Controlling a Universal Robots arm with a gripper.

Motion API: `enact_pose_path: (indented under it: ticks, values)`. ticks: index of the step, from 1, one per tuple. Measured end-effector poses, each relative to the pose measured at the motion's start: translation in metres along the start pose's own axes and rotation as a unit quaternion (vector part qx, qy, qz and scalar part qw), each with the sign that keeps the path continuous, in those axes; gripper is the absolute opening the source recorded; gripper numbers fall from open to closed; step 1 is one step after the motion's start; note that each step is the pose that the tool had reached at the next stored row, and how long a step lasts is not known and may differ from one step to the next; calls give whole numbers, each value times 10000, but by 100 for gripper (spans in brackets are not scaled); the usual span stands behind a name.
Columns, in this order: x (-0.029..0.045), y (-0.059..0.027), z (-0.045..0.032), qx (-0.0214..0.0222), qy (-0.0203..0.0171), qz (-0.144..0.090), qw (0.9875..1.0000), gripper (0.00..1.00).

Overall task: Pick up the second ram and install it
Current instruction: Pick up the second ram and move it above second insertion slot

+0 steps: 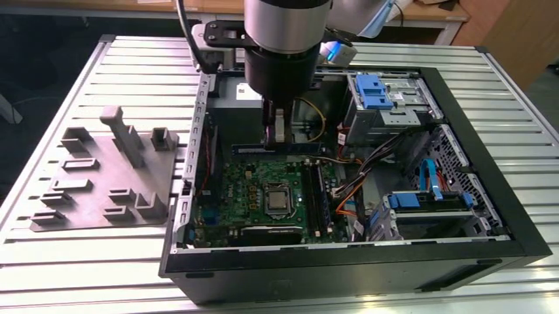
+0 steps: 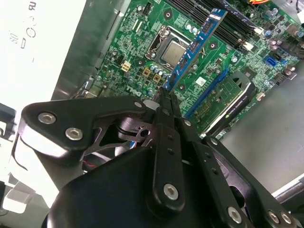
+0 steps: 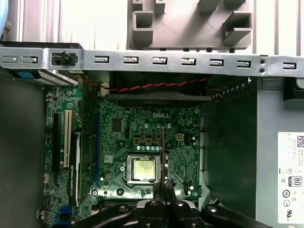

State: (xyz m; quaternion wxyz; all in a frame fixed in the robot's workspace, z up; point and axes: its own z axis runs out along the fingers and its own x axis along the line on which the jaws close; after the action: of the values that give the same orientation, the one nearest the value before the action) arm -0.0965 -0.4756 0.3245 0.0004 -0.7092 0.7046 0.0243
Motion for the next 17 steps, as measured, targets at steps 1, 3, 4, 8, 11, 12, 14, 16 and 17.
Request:
enact_pose_path:
  ticks: [1, 3, 4, 8, 11, 12, 14, 16, 17]
  values:
    - [0, -1, 15, 0, 0, 0, 10000, 11]
    - [2, -2, 47, 0, 0, 0, 10000, 11]
    - [2, -2, 63, 0, 0, 0, 10000, 11]
    - [4, -4, 113, 0, 0, 1, 10000, 11]
    - [5, -6, 142, -1, 21, 2, 10000, 11]
    - [6, -7, 154, -3, 33, 3, 10000, 11]
    - [6, -7, 180, -9, 51, 7, 10000, 11]
    - [7, -7, 213, -15, 53, 10, 10000, 11]
    - [8, -8, 228, -17, 53, 10, 10000, 11]
